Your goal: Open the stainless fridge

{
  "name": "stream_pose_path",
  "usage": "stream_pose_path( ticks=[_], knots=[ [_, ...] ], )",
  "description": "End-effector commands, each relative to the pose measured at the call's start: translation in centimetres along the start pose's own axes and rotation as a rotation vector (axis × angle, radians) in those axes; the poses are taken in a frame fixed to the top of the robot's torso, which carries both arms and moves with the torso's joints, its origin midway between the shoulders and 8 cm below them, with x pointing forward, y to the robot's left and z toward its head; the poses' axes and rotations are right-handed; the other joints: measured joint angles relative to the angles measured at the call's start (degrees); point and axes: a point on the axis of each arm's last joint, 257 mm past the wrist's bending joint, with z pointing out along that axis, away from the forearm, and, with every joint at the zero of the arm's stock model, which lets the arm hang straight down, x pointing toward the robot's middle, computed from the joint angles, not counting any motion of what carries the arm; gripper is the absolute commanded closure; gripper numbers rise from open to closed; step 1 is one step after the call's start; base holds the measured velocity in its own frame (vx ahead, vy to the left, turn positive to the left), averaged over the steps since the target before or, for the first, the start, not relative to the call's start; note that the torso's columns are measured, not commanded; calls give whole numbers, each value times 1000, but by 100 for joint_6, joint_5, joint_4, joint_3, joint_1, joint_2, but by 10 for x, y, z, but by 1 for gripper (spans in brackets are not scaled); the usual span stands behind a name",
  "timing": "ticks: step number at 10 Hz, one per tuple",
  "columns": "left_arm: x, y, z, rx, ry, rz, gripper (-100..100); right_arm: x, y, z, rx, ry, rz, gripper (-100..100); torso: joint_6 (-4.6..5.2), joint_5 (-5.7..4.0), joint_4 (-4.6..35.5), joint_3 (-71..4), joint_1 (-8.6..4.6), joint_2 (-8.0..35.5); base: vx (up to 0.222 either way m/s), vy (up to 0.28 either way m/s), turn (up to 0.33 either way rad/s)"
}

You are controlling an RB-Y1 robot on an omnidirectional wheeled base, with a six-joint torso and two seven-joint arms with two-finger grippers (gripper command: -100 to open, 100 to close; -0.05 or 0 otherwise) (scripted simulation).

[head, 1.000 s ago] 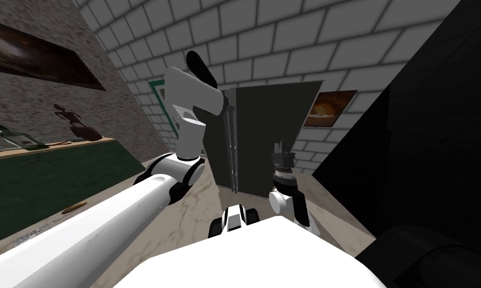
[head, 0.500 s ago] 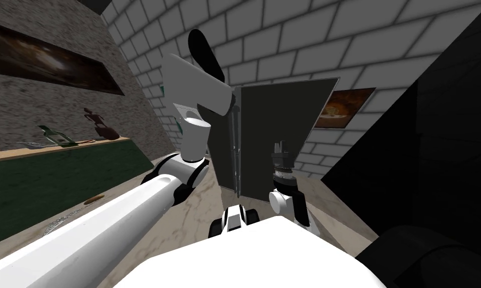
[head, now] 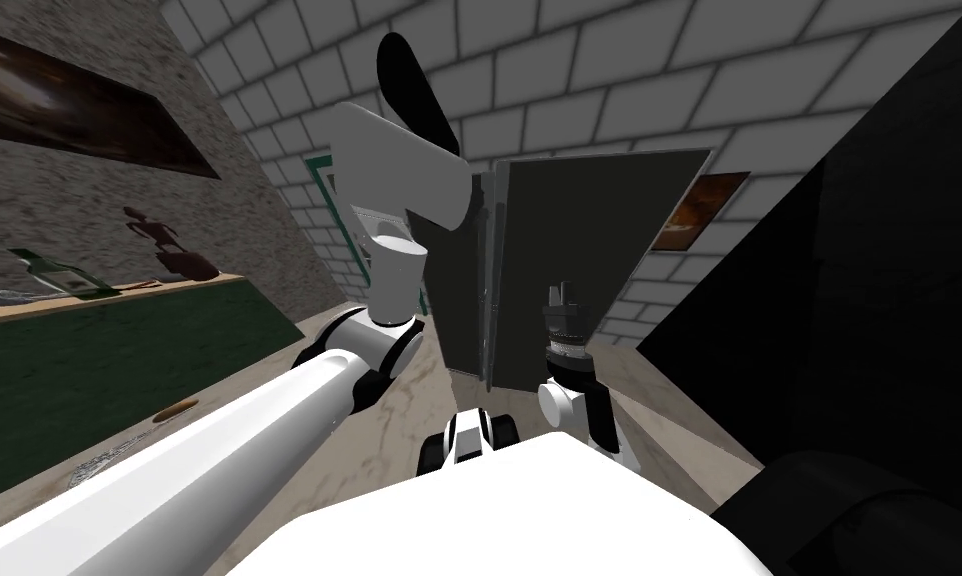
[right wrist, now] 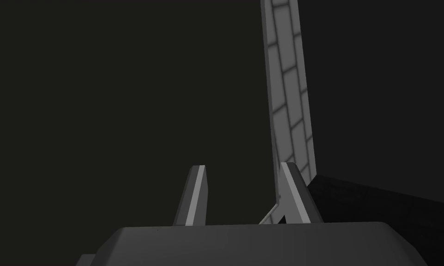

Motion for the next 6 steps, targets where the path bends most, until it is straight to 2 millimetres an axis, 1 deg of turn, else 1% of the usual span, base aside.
stream_pose_path(
  ticks=[1, 2, 4, 5, 6],
  knots=[
    [21, -9, -2, 25, 70, -4, 100, 0, 0, 0, 0, 0, 0, 0, 5, -12, 7, 4, -35, 6, 38, 279, -93],
    [30, -13, -4, 37, 96, -5, 100, 0, 0, 0, 0, 0, 0, 0, 7, -20, 10, 8, -56, 14, -5, 299, -110],
    [47, -23, -9, 61, 149, -7, 100, 0, 0, 0, 0, 0, 0, 0, 7, -16, 15, 18, -43, 29, 7, 286, -101],
    [44, -21, -5, 52, 132, -7, 100, 0, 0, 0, 0, 0, 0, 0, 6, -18, 10, 6, -55, 9, 21, 109, -22],
    [27, -15, -4, 41, 102, 5, -100, 0, 0, 0, 0, 0, 0, 0, 7, -30, 6, 1, -94, 5, 4, 16, 13]
  ],
)
